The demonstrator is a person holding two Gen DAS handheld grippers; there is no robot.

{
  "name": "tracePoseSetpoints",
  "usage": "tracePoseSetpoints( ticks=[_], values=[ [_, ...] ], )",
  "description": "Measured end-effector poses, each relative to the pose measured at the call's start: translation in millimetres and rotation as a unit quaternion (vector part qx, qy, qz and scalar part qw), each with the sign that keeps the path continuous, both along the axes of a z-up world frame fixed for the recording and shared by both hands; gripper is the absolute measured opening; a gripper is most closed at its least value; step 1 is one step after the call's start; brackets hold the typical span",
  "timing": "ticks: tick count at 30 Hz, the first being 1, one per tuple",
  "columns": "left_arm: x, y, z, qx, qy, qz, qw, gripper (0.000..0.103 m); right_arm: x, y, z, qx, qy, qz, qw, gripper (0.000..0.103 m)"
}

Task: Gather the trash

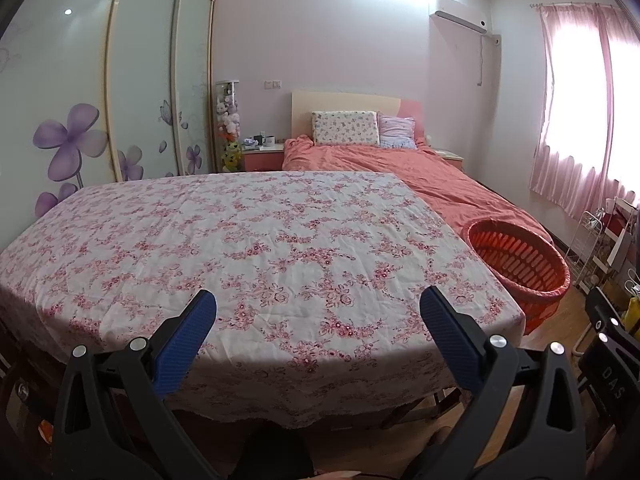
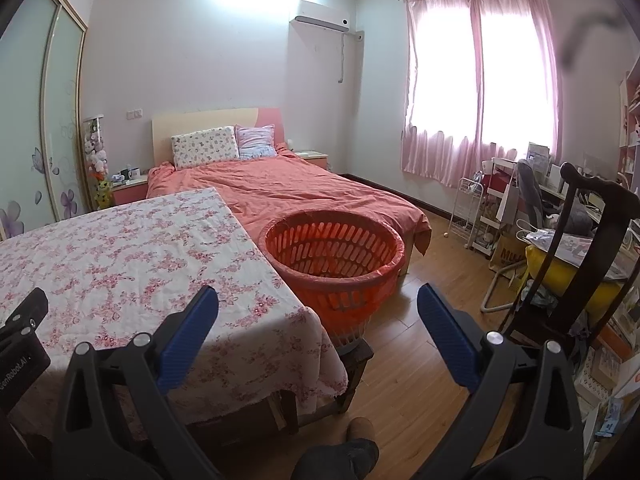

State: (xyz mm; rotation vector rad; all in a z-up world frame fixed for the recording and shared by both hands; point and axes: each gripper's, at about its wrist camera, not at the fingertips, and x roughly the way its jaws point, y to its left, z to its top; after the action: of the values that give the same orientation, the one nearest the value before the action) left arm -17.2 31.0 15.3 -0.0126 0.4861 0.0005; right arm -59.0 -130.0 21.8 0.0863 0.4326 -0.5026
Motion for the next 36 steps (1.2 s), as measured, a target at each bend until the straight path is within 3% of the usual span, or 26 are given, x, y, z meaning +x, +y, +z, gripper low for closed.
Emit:
tracePoseSetpoints(
  ticks=[36],
  values=[
    [5.2,-0.8,-7.5,0.000,0.017,0.002,0.9999,0.100,10.1,-2.0,-5.4,0.009,0.011,0.004,1.000,0.097]
  ],
)
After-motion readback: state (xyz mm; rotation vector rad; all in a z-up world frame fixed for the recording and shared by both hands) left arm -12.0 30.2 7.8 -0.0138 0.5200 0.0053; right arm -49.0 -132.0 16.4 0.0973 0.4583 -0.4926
